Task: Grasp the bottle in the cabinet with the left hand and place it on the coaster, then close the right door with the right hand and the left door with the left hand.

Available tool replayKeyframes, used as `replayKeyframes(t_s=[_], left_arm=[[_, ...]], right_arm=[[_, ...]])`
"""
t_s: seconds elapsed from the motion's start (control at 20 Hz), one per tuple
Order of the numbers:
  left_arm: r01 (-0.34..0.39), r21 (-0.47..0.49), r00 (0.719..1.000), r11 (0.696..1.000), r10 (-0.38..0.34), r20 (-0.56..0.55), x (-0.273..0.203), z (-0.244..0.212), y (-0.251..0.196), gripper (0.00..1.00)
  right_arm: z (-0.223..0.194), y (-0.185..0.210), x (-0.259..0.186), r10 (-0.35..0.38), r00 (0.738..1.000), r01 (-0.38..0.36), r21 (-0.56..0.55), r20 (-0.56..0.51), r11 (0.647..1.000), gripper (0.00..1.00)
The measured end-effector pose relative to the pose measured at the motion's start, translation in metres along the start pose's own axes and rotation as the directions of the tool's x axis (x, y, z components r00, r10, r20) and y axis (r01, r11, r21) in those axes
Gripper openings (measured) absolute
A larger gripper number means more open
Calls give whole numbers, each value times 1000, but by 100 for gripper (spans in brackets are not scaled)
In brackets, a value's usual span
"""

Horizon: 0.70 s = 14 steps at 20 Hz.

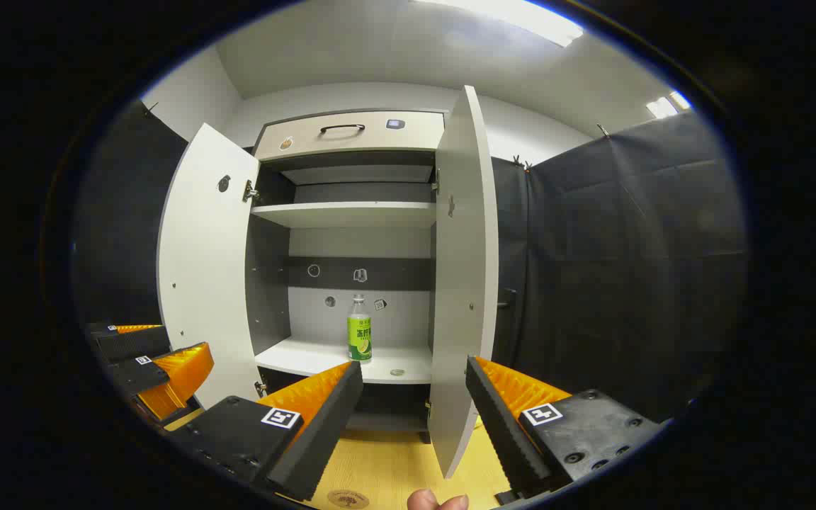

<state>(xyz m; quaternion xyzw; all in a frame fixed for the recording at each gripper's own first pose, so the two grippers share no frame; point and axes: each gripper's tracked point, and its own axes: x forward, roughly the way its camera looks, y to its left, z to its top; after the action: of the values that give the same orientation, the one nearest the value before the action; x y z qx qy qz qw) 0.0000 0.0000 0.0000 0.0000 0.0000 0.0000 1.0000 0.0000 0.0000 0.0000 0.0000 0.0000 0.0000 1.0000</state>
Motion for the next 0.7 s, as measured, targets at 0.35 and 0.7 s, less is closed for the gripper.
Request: replayKeyframes(t_s=[0.35,0.7], left_arm=[[1,15,1000,1000,-1,17,7,5,6,98],[-6,-1,1000,1000,6,14,9,5,10,98]], right_arm=[[-3,0,3,-5,1000,5,6,-11,1000,98],[1,2,4,0,1000,0,4,0,1000,98]])
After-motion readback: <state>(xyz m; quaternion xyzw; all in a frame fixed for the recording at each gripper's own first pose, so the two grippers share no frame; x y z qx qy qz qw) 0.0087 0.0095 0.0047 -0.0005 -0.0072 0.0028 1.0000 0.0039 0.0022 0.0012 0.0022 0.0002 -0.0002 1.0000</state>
